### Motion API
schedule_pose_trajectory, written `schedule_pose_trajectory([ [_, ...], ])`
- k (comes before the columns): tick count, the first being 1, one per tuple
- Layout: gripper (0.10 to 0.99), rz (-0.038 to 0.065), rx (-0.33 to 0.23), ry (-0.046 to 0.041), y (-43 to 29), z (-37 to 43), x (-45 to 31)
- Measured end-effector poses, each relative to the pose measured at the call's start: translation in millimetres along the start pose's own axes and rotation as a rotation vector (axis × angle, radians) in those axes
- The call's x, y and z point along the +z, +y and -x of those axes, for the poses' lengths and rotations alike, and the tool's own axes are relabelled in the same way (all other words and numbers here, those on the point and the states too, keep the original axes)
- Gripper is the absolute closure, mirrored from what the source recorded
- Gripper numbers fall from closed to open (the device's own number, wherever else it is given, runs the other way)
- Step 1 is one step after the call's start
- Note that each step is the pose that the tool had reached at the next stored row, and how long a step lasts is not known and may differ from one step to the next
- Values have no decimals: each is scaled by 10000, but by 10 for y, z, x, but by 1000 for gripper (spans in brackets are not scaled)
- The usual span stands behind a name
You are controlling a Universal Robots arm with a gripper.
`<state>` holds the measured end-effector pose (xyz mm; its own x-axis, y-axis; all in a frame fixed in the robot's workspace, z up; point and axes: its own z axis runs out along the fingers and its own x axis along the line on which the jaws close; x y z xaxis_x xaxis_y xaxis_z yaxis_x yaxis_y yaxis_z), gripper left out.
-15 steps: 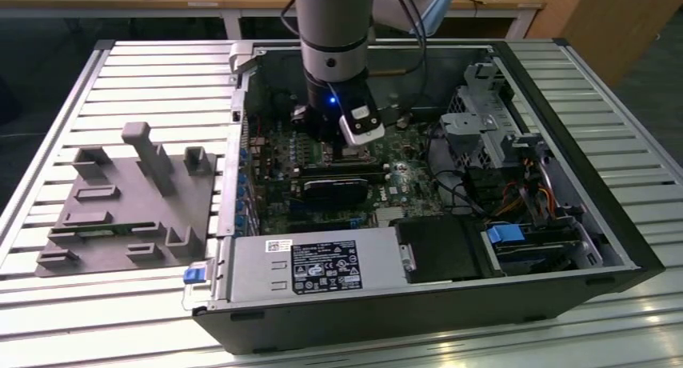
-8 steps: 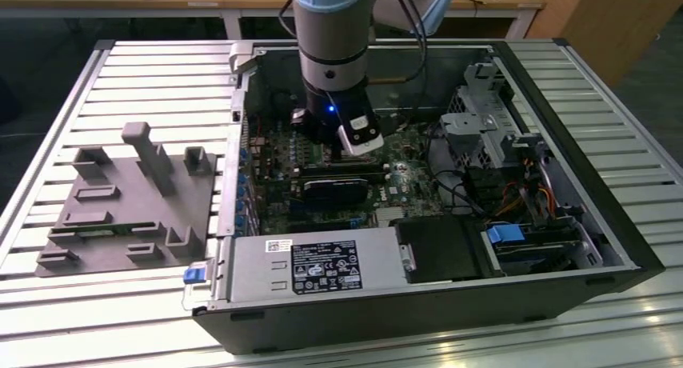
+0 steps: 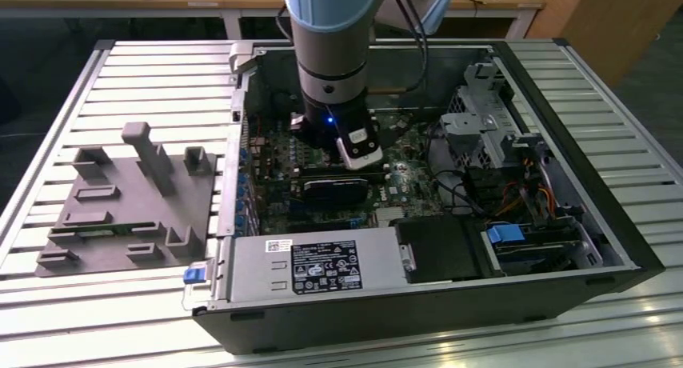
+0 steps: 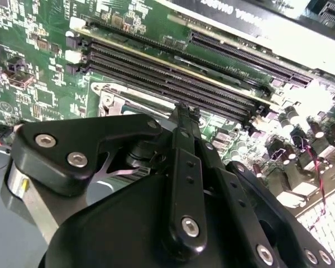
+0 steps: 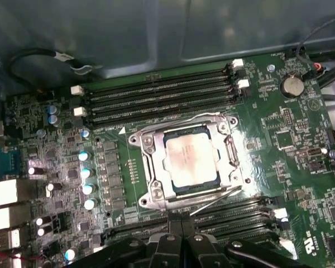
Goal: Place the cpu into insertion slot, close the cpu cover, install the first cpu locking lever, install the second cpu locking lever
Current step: 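Install the second cpu locking lever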
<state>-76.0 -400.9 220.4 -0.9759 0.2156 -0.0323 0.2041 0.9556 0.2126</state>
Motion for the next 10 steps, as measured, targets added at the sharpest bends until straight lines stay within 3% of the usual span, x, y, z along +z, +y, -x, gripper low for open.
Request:
schedule_pose_trajectory([
  [5,984,523,41,107,-43,-24,14],
  [8,984,679,52,140,-102,-33,42],
  [10,984,706,54,146,-142,-28,48],
])
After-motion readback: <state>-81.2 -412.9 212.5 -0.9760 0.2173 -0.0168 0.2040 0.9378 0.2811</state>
